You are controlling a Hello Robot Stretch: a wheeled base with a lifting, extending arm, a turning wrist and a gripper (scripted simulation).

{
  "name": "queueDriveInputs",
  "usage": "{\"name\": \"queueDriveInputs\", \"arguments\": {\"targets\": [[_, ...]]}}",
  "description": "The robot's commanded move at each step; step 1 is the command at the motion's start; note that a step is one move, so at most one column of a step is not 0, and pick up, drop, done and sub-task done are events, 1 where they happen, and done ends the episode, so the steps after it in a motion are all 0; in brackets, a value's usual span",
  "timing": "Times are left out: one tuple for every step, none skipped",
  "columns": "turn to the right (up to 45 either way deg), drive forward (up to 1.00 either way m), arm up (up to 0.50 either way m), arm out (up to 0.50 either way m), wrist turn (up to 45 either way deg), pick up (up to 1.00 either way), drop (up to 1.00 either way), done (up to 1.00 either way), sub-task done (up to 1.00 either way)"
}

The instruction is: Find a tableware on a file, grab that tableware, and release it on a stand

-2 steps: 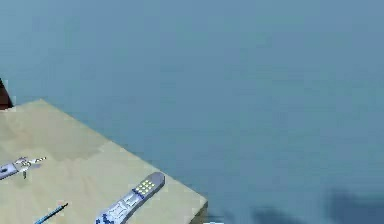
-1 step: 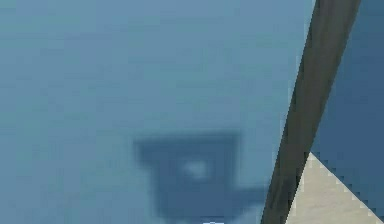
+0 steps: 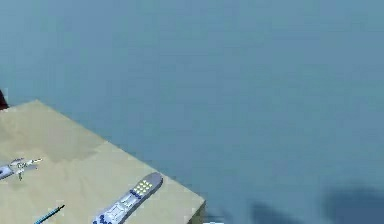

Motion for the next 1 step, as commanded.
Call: {"name": "queueDriveInputs", "arguments": {"targets": [[45.0,0.00,0.00,0.00,0.0,0.00,0.00,0.00,0.00]]}}
